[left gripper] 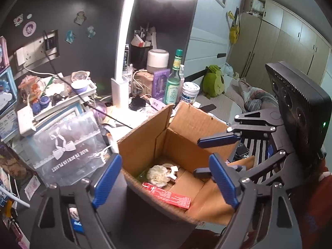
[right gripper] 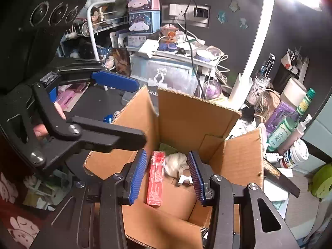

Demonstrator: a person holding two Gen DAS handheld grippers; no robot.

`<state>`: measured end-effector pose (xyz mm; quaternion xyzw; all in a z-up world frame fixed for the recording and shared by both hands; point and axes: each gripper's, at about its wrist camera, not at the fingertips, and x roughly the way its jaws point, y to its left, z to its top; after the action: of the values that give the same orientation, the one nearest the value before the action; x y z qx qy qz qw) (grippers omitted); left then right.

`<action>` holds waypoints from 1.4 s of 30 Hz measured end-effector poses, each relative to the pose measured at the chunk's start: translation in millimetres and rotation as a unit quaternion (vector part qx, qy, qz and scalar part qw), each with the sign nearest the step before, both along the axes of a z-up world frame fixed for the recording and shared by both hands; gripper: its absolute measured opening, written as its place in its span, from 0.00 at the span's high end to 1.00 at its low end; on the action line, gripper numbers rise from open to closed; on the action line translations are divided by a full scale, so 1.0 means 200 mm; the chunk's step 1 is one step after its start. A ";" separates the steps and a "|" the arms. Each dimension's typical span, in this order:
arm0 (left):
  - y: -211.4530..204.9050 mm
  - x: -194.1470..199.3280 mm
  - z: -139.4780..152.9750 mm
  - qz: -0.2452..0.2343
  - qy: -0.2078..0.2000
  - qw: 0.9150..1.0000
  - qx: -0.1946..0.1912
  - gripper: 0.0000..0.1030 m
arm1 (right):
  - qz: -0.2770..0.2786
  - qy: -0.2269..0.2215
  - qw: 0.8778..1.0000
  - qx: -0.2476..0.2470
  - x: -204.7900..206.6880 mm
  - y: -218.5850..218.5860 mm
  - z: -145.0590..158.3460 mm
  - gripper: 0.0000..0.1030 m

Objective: Organize objects
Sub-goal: 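Lower the red box into the cardboard box and open the left tool, then reach the left tool toward the blue-wrapped chocolate bar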

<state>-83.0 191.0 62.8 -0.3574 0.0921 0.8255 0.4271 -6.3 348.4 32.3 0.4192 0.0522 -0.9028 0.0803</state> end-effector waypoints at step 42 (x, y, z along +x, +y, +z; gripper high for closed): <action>-1.27 0.10 -0.52 0.201 0.013 0.979 0.026 0.13 | 0.055 -0.007 0.998 0.017 -0.40 -0.94 -0.74 0.62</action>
<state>-63.0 -62.7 -41.2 -0.3465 0.0022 0.9011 0.2607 -86.9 160.0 -114.8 0.4234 0.0897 -0.8930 0.1235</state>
